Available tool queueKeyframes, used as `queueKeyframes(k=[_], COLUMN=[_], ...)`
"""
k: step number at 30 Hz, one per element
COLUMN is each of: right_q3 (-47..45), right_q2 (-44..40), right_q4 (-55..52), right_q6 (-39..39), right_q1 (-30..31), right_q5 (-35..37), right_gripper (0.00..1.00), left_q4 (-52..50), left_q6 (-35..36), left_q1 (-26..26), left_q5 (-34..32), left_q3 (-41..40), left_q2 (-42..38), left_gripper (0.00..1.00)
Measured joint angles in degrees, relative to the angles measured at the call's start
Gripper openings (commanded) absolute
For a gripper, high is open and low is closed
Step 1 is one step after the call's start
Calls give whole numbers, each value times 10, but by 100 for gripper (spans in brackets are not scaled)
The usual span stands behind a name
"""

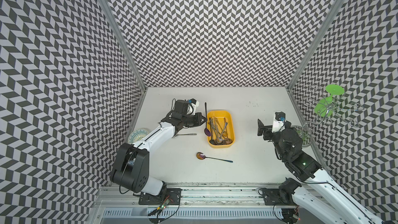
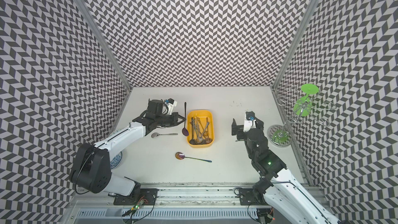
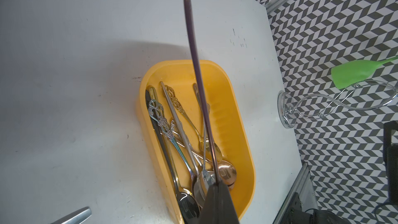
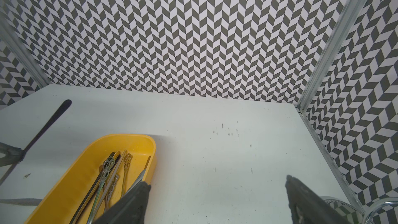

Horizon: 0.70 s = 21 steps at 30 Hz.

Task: Put the spoon into the storage box
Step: Pick up the spoon from the center of the board, then place the spoon in the storage box.

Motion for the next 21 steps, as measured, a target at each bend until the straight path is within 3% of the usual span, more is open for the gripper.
queueKeyframes(k=[9, 17, 19, 21], right_q3=[-3, -3, -4, -4], right_q2=[0, 1, 1, 1], right_q4=[0, 0, 0, 0], right_q6=[0, 0, 0, 0], right_q1=[0, 0, 0, 0], right_q5=[2, 2, 2, 0], right_gripper=[100, 100, 100, 100], left_q4=[19, 30, 30, 31], left_q6=[-47, -76, -78, -83], left_q1=[-38, -41, -41, -42], left_q5=[5, -6, -8, -10], left_q3=[17, 28, 28, 28], left_q2=[64, 98, 101, 101], left_gripper=[0, 0, 10, 26])
